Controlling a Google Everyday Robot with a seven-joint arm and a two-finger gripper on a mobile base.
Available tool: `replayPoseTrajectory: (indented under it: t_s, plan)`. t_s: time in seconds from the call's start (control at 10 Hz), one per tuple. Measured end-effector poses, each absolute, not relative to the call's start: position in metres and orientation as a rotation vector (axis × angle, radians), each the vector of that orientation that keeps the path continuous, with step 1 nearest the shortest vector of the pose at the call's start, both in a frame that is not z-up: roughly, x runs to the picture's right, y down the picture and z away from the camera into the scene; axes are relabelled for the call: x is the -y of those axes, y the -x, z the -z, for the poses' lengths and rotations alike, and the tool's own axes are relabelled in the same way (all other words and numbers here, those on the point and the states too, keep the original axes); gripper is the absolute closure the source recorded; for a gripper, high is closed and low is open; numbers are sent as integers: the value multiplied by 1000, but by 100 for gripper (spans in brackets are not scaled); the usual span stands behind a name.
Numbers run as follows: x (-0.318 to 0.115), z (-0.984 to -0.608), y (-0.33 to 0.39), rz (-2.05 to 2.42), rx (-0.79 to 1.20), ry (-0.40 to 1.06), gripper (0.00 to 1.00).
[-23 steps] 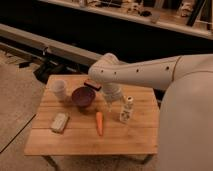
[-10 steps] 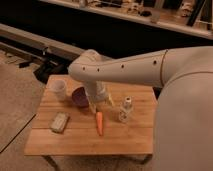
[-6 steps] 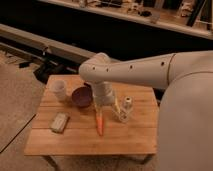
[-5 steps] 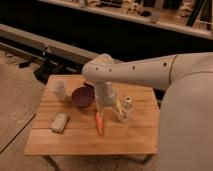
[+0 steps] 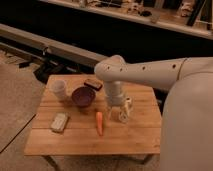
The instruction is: Knock the bottle over
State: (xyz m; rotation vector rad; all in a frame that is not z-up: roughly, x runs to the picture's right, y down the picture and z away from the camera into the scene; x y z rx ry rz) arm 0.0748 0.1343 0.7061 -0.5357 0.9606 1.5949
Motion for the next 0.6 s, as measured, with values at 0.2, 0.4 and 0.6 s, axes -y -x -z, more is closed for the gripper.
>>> replayPoseTrajectory:
  t_s: [0.2,0.4,0.6]
  plan:
    - [-132,-708,-85,-1604,-966,529,35]
    - [-129,-714,-93,-1610,-963,520,45]
    - [-127,-721,-95,-1606,-956,515,65]
